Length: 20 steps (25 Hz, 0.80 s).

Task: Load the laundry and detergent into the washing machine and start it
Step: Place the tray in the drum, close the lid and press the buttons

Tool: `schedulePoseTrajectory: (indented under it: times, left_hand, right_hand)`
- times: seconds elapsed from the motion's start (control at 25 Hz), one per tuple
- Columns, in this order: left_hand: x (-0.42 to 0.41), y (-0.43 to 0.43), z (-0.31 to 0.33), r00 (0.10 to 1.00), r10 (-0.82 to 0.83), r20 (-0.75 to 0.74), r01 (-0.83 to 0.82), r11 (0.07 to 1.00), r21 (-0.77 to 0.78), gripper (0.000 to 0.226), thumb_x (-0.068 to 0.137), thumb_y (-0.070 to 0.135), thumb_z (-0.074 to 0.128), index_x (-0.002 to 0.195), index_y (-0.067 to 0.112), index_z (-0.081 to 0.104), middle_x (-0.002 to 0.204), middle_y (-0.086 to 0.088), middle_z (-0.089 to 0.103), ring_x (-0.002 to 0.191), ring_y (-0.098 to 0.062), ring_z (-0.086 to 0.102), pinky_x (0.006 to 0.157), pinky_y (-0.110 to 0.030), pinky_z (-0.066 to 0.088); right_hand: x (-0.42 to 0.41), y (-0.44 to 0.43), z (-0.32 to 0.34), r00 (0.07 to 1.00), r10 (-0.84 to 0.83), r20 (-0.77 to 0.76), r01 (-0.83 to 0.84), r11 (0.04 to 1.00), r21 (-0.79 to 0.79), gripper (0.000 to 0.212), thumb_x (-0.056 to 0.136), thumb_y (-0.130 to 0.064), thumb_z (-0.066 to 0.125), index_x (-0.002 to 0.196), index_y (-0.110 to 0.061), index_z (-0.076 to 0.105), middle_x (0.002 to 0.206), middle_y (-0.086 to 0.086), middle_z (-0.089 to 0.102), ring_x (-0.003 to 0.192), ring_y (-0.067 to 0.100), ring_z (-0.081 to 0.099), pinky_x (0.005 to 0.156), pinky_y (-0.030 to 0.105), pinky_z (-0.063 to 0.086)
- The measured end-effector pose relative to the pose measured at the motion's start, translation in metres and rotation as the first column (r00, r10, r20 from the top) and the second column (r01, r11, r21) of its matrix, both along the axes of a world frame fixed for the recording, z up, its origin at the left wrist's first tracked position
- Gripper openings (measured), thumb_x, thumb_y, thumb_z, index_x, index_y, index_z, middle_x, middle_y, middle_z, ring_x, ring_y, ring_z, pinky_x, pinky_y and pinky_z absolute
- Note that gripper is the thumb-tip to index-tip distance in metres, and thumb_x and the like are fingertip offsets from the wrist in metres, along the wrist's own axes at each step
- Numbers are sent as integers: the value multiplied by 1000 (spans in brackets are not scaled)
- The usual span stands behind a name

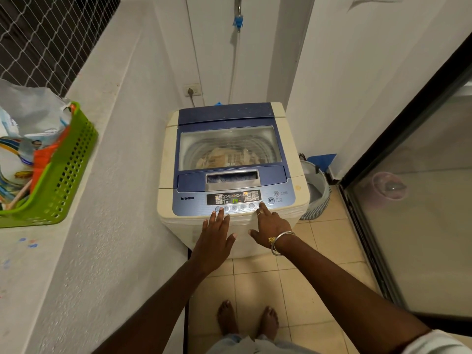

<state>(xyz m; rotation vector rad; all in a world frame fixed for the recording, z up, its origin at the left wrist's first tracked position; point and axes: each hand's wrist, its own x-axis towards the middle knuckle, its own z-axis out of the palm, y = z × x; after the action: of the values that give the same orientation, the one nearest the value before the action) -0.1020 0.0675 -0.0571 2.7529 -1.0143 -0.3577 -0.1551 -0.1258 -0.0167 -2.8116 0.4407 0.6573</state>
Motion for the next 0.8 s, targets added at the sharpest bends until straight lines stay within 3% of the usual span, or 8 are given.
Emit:
schedulePoseTrajectory:
  times: [0.48,0.64,0.72,0.8]
  left_hand:
    - [7,-1,2,1000,1,-13,-2,1000,-29,62,101,46,36,153,13,27,163,-11,16,151,-31,13,119,-43,7]
    - [12,-4,4,1000,-14,-4,14,999,-32,64,99,46,36,152,11,29,162,-12,21,150,-32,18,118,-44,8]
    - [15,-5,4,1000,-18,-11,17,999,-27,66,99,49,31,152,10,29,161,-13,21,149,-33,19,119,-47,12]
    - [16,-6,4,1000,-22,-18,21,999,-29,69,97,52,23,152,10,29,161,-14,21,149,-33,19,120,-50,17]
  right_hand:
    - [13,-13,-8,993,-116,-26,116,993,1,79,88,-56,57,149,-14,29,165,7,-3,123,31,55,94,45,51]
    - [17,-16,-9,990,-133,-51,136,989,65,85,90,-56,55,153,-11,21,165,9,-6,126,32,55,99,46,49]
    - [22,-19,-7,988,-140,-63,147,982,121,87,90,-57,55,153,-9,20,165,11,2,131,32,50,104,46,46]
    - [27,-24,-3,988,-137,-68,146,977,154,85,88,-56,59,149,-7,26,159,14,24,127,31,53,103,44,47]
